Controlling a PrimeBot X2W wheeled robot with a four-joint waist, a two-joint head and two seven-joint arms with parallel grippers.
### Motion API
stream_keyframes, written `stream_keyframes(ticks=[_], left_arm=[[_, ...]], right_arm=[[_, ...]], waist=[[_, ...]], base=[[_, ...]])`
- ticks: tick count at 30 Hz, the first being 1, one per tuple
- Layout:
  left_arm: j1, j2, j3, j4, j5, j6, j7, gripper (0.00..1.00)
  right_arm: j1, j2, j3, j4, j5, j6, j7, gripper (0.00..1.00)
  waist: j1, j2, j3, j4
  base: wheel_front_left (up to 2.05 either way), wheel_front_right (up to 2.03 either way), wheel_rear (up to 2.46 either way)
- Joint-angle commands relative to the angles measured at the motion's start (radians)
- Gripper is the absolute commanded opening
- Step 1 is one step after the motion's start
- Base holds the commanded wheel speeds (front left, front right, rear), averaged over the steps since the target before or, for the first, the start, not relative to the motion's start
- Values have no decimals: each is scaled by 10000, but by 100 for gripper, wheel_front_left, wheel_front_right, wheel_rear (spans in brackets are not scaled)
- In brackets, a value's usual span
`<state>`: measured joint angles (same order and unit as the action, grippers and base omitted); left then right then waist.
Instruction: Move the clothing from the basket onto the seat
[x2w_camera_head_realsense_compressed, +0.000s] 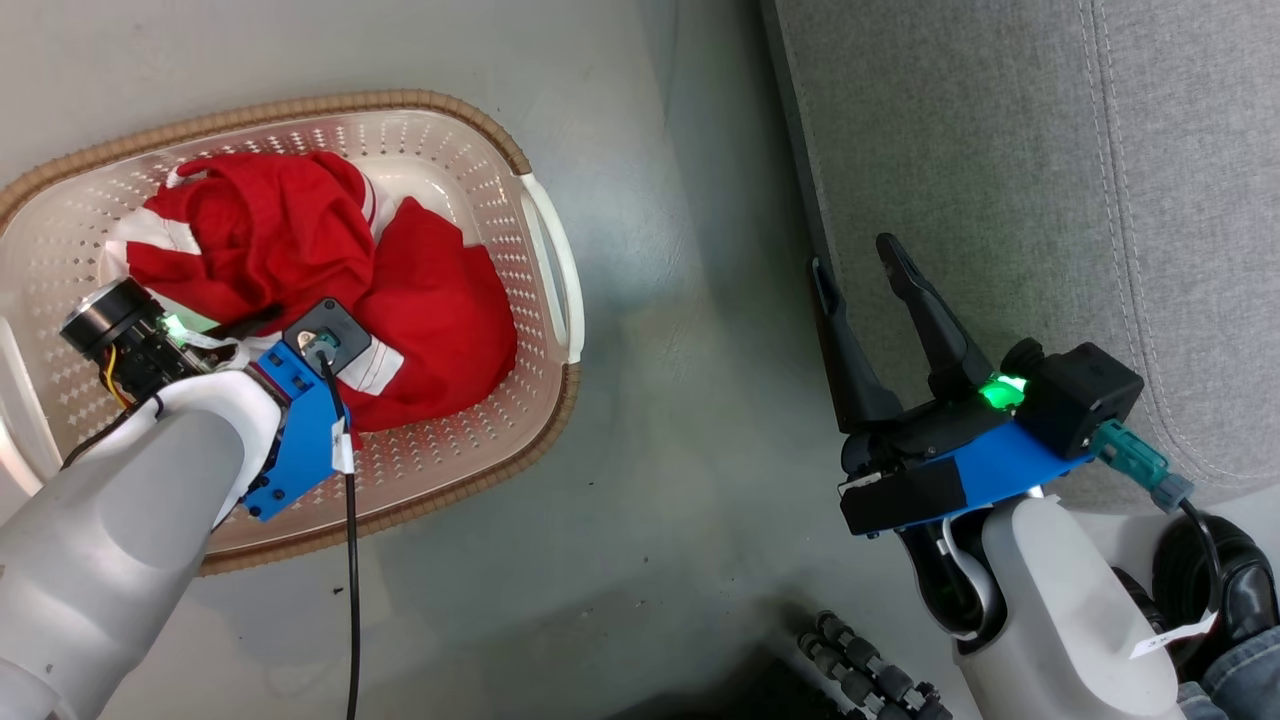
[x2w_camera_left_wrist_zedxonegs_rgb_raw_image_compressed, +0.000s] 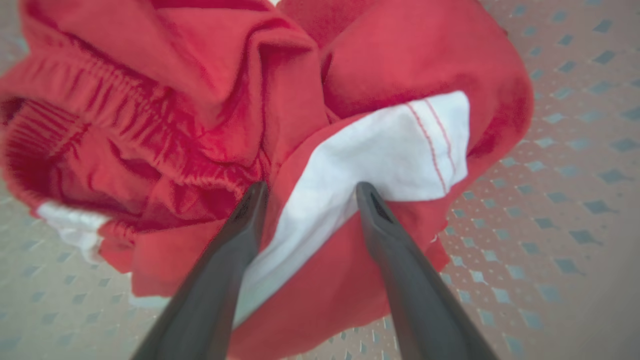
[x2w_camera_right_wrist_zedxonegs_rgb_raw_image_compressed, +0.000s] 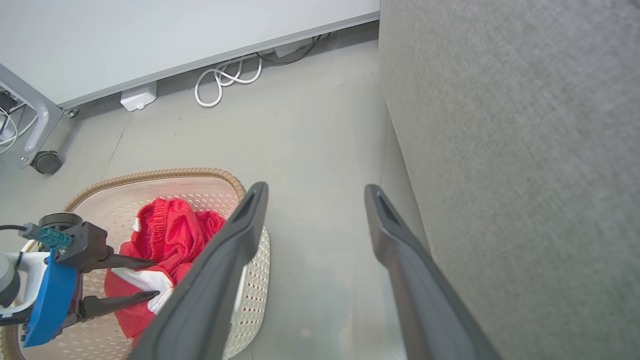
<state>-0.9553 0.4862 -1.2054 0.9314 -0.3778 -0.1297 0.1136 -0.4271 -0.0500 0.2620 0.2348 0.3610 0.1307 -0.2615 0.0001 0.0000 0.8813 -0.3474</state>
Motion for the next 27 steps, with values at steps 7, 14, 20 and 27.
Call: stream_keyframes(ticks=[7, 14, 20, 27], left_arm=[[-226, 66, -233, -137, -455, -9, 10, 0], [-276, -18, -336, -87, -692, -10, -52, 0], [-195, -192, -370, -6, -878, -10, -251, 0], [212, -814, -133, 162, -1319, 77, -895, 0]], right_arm=[[-219, -8, -70, -30, 46, 1, -49, 100], [-229, -8, -89, 10, 11, 1, -50, 100], [-278, -9, -234, 79, -68, 1, -50, 100], [-220, -9, -465, 202, -340, 1, -48, 100]], waist=[[-1, 0, 59, 40], [-1, 0, -20, 114], [-1, 0, -222, 228], [-1, 0, -1104, 701]], base=[[0, 0, 0], [0, 0, 0], [0, 0, 0], [0, 0, 0]])
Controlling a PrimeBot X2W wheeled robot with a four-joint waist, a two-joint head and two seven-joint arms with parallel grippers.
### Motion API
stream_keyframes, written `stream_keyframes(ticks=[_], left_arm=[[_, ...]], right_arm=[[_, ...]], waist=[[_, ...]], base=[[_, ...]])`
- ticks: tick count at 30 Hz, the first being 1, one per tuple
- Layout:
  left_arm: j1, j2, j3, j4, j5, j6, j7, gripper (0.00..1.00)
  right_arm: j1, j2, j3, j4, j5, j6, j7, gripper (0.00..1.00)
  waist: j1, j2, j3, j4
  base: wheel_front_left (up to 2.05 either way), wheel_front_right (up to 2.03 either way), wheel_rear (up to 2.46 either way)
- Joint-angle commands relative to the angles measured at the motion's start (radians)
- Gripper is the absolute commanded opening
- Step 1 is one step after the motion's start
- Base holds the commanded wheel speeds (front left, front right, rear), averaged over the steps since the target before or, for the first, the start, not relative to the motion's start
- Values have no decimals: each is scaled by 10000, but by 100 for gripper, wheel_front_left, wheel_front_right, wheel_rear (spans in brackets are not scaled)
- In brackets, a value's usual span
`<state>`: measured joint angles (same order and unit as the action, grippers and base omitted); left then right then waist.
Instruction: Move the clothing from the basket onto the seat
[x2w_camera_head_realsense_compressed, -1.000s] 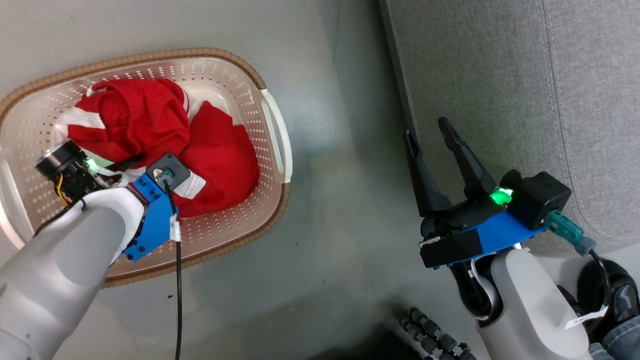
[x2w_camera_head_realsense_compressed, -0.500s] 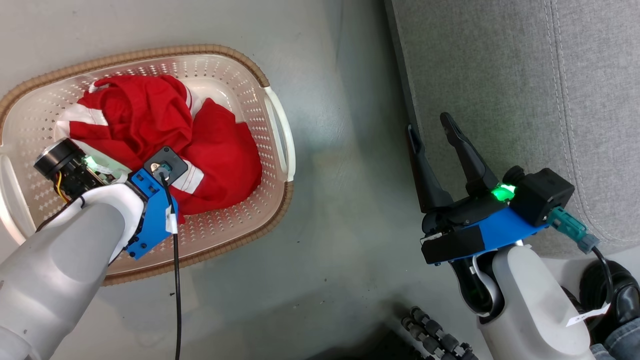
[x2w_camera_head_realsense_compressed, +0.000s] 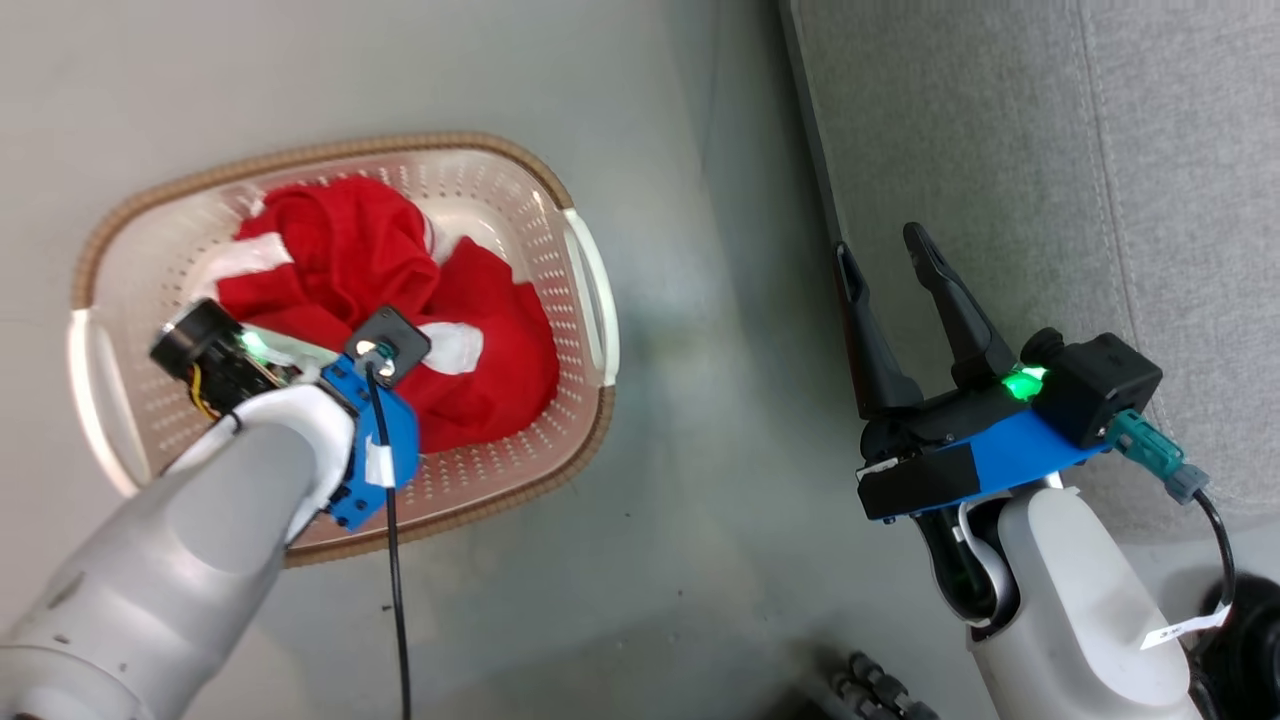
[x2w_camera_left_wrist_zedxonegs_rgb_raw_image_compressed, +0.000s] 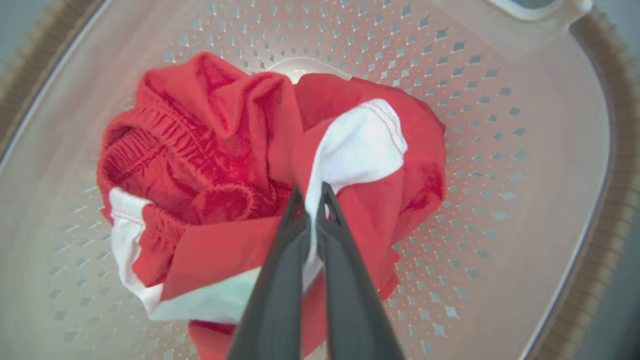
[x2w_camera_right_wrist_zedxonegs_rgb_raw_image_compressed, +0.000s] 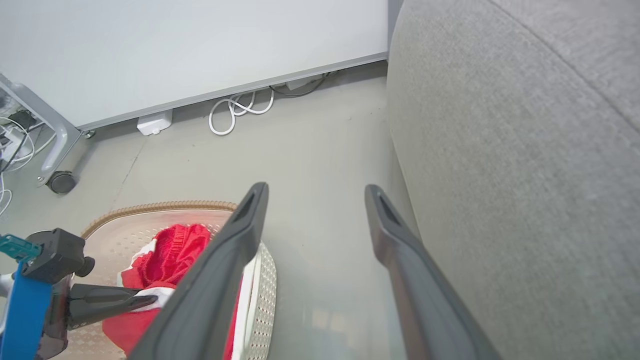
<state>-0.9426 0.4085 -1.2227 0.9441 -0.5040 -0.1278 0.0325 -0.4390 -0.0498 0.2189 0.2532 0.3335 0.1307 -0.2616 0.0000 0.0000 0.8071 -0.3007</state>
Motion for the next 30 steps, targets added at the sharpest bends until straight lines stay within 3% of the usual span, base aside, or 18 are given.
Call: stream_keyframes(ticks=[1, 17, 30], left_arm=[[149, -137, 78, 83, -127, 58, -186, 0], [1435, -2036, 781, 817, -1567, -3, -2101, 0], [1779, -2810, 951, 328, -2554, -25, -2797, 0]], right_arm=[[-84, -13, -50, 33, -118, 1, -48, 100], [1092, -22, -687, 832, -1068, 1, 37, 100], [2346, -19, -1047, 549, -1102, 1, 671, 100]], waist=[[0, 0, -539, 316], [0, 0, -4272, 1879], [0, 0, -6467, 2721]], base=[[0, 0, 0], [0, 0, 0], [0, 0, 0]])
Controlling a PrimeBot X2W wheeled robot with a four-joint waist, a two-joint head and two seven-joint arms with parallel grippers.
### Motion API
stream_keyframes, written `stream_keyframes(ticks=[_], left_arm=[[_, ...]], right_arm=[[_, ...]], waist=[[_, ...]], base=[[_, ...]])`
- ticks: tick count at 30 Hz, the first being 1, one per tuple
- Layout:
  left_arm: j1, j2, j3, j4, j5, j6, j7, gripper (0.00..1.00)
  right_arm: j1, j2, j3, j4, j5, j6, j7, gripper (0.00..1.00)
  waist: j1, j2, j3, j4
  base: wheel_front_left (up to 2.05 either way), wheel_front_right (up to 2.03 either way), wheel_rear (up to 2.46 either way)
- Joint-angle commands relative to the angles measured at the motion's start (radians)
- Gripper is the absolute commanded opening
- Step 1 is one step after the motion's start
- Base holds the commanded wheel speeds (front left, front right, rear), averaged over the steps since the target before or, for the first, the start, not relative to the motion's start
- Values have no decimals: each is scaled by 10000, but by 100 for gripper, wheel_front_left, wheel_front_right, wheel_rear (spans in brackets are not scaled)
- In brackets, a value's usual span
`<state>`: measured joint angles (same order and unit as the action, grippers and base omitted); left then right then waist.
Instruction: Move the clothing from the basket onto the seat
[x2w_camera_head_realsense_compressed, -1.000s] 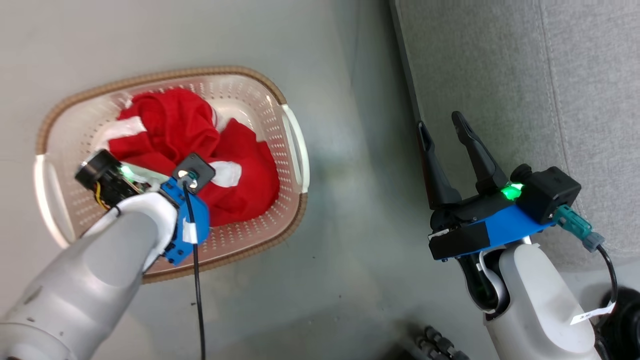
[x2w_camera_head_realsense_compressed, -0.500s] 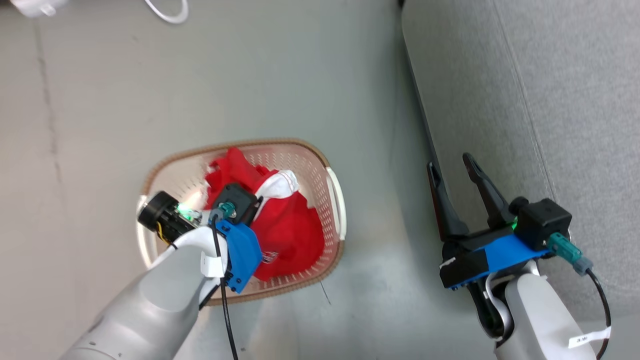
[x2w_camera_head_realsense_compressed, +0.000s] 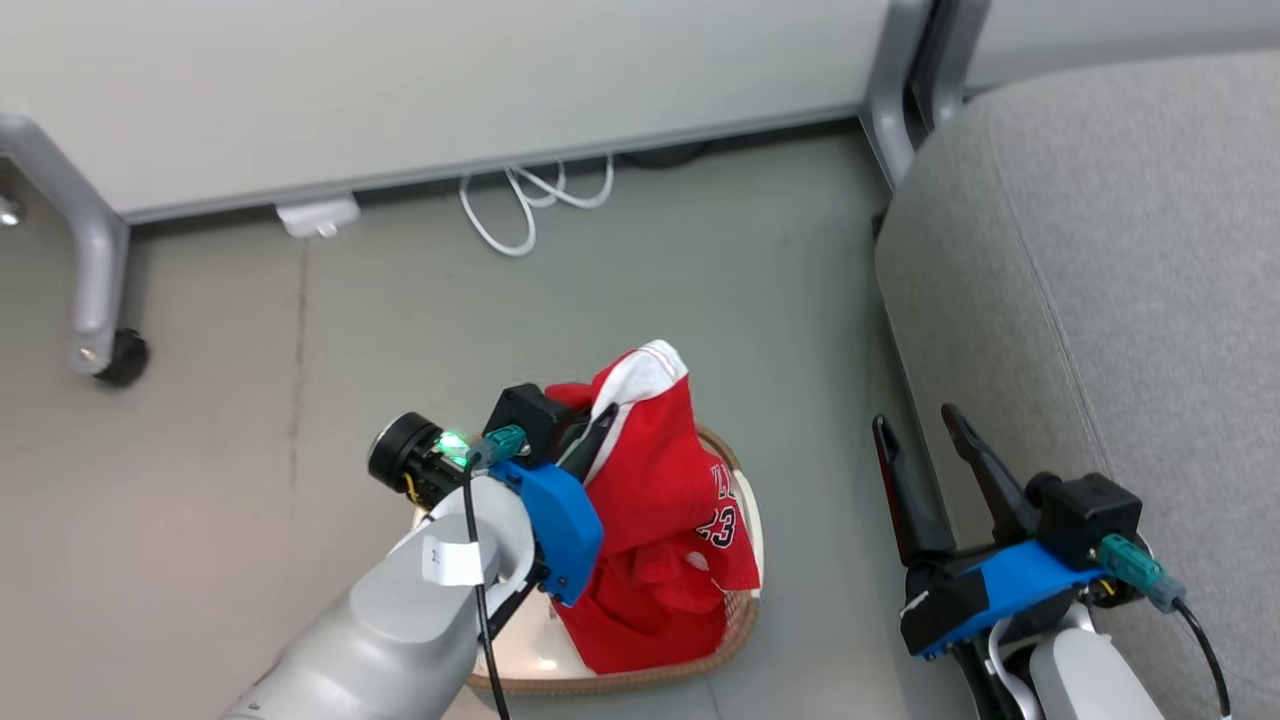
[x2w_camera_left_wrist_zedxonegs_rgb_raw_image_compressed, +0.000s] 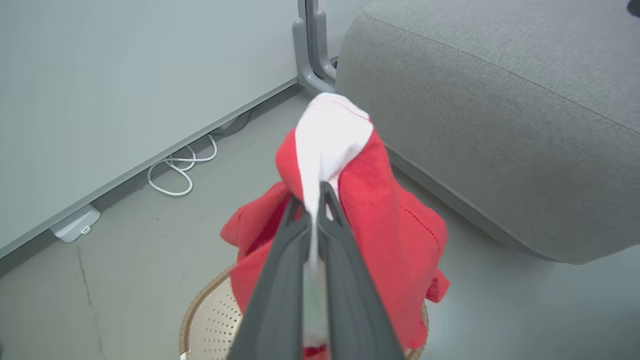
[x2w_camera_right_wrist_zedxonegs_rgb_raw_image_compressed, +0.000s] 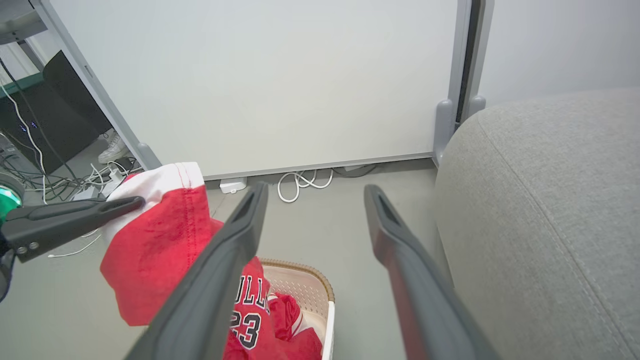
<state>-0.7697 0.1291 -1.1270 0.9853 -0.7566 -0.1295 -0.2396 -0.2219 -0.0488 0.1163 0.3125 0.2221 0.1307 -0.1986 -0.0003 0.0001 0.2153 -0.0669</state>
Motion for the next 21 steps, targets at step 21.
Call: stream_keyframes(ticks=[21], left_arm=[[-1229, -771, -62, -1343, -1168, 22, -76, 0]], right_arm=[[1119, -27, 304, -603, 97, 1, 696, 100]], waist=[[3, -1, -1938, 761]], base=[[0, 0, 0]])
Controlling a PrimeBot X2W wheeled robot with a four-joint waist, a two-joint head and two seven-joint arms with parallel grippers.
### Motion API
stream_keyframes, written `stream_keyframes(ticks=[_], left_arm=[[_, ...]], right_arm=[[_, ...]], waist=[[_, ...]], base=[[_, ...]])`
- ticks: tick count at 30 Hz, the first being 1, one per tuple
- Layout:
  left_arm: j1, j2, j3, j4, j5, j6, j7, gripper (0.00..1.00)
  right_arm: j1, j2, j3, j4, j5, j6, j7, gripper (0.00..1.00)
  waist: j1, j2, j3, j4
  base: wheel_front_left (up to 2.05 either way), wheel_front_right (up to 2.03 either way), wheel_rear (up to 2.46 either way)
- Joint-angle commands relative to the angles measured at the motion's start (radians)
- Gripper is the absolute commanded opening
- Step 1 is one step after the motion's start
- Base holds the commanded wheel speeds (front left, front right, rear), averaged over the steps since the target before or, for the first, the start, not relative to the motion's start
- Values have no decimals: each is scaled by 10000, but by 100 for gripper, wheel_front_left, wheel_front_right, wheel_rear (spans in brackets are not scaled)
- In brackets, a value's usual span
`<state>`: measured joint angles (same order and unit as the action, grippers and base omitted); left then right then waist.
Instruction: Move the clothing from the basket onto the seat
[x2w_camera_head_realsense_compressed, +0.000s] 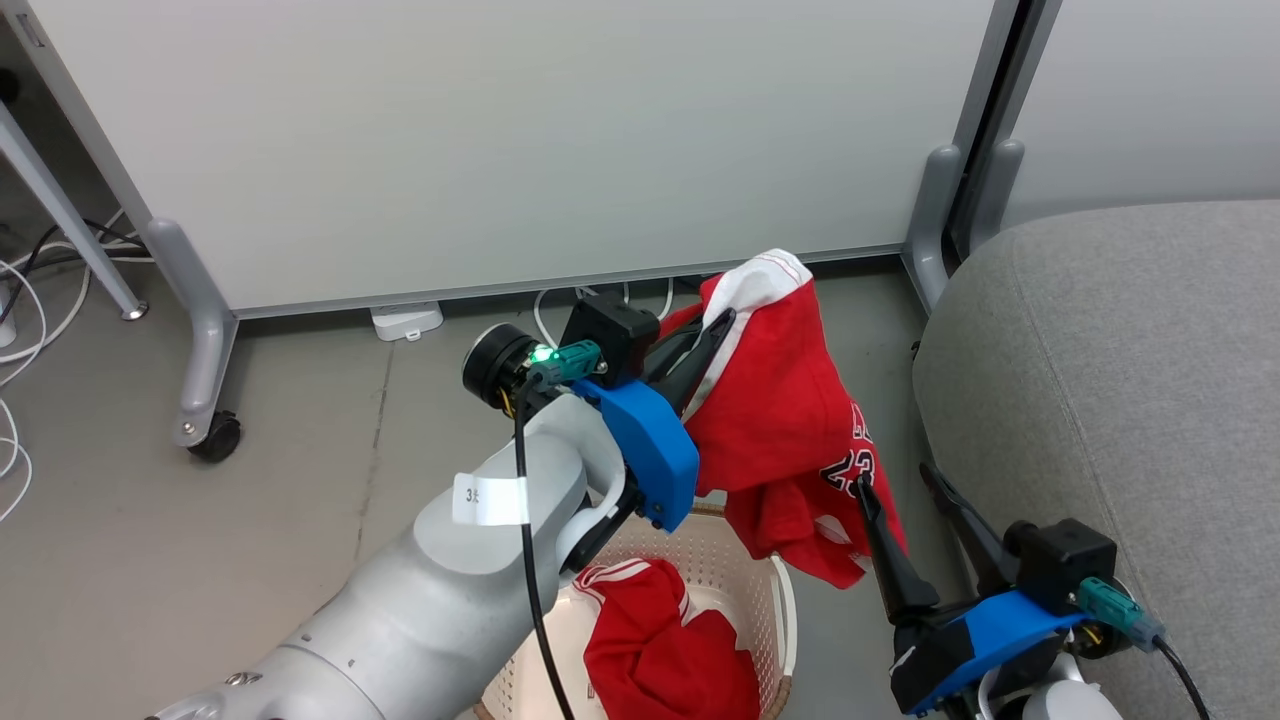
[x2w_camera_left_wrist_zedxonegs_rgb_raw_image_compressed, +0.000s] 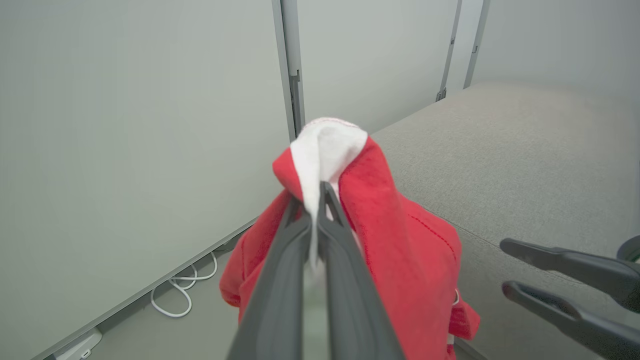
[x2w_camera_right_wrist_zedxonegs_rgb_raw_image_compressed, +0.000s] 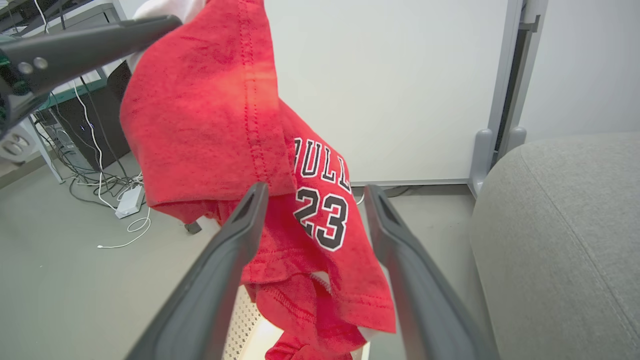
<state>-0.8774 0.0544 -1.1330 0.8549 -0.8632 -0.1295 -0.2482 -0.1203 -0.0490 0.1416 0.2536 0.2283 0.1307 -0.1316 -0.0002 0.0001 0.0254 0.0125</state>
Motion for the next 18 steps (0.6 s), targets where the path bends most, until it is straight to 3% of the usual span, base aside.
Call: stream_keyframes(ticks=[1, 18], left_arm=[[-173, -28, -6, -58, -130, 43, 44, 0], [-246, -38, -606, -615, -708, 299, 228, 0]], right_arm=[[126, -25, 78, -7, 52, 1, 36, 100], [-63, -25, 310, -121, -34, 1, 185, 100]], waist=[[2, -1, -60, -53], [2, -1, 50, -275]], base=[[0, 0, 0], [0, 0, 0]])
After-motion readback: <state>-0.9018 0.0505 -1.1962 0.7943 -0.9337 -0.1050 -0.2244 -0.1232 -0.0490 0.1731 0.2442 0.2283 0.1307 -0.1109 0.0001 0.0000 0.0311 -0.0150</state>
